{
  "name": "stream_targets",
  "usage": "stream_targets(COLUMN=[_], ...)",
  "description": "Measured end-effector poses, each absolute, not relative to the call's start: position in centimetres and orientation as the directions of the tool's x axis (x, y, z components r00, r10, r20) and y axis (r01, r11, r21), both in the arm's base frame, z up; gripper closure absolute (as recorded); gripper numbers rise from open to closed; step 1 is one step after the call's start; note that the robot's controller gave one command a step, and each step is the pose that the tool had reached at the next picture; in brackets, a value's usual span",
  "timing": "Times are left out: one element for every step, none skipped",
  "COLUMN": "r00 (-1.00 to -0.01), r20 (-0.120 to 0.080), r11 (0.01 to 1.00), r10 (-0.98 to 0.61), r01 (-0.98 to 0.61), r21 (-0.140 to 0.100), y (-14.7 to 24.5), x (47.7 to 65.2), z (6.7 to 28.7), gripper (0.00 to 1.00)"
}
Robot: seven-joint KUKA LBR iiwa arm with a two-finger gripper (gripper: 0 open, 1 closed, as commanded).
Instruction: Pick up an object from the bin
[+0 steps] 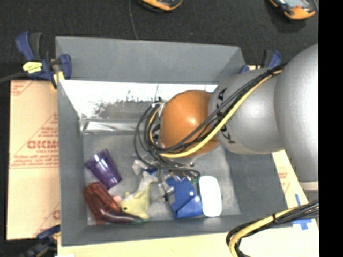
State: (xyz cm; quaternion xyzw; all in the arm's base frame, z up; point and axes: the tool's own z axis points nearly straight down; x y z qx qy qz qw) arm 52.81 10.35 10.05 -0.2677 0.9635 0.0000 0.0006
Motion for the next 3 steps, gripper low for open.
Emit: stream_targets(r00=[-0.859,-0.717,-0.632], r20=[0.0,-0.005,0.001], r11=[0.859,0.717,0.632], r10=[-0.511,-0.697,-0.775], r01=[-0.511,-0.697,-0.775], r21=[0.004,-0.006,0.003], y=[13.2,13.9,12.2], x=[51.3,50.9,50.3], z=[10.0,7.6,7.0], gripper=[0.0,0.0,1.0])
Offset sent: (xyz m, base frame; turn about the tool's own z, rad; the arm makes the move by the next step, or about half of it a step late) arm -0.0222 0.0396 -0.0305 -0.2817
